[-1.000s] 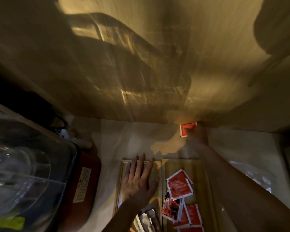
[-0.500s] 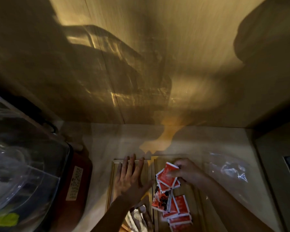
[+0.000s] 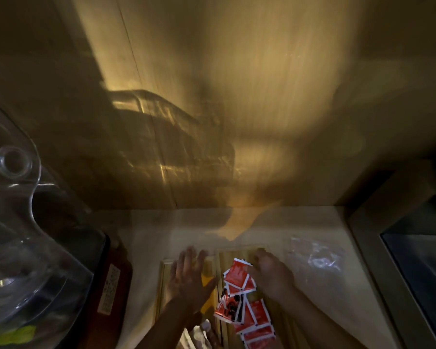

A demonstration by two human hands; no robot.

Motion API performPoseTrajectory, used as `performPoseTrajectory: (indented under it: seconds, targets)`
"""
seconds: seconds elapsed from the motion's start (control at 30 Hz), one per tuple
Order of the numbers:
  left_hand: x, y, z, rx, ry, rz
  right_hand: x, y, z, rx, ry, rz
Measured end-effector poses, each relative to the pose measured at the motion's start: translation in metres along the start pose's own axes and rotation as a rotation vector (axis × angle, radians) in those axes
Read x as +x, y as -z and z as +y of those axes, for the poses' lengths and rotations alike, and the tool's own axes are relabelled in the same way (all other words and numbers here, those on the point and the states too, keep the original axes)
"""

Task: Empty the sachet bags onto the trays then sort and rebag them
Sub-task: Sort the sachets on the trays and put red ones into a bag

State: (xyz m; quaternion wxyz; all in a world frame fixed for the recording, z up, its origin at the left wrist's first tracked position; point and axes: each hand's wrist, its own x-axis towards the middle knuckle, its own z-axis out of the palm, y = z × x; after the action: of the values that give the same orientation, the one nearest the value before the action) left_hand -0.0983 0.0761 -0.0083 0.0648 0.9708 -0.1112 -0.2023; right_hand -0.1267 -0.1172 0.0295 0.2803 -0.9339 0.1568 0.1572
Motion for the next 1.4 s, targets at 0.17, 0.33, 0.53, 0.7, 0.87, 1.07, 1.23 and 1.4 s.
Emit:
performPoseTrajectory:
  seconds: [0.17, 0.33, 0.53, 0.7, 0.87, 1.07, 1.23, 1.4]
  targets:
    - [-0.002, 0.021, 0.041, -0.13, -0.051, 0.145, -0.015, 0.035, 0.016, 0.091, 0.029, 0.224]
    - [-0.005, 0.035, 0.102, -0.431, -0.168, 0.069, -0.026, 0.059, 0.055, 0.143, -0.066, 0.453]
    - [-0.007, 0.017, 0.168, -0.945, 0.018, -0.281, -0.034, 0.051, 0.116, 0.3, -0.479, 0.482]
    - [-0.009, -0.017, 0.193, -1.124, 0.165, -0.407, -0.033, 0.025, 0.163, 0.552, -0.722, 0.336]
    - [-0.01, -0.041, 0.211, -1.351, 0.332, -0.5, -0.051, 0.022, 0.168, 0.838, -0.619, 0.259]
    - [-0.013, -0.029, 0.198, -1.566, 0.127, -0.543, -0.07, 0.048, 0.154, 1.05, -0.411, 0.231]
    - [-0.02, -0.002, 0.184, -1.388, 0.109, -0.477, -0.07, 0.062, 0.153, 1.171, -0.294, 0.137]
    - [-0.023, 0.024, 0.173, -1.54, -0.053, -0.365, -0.066, 0.073, 0.147, 1.13, -0.184, 0.017]
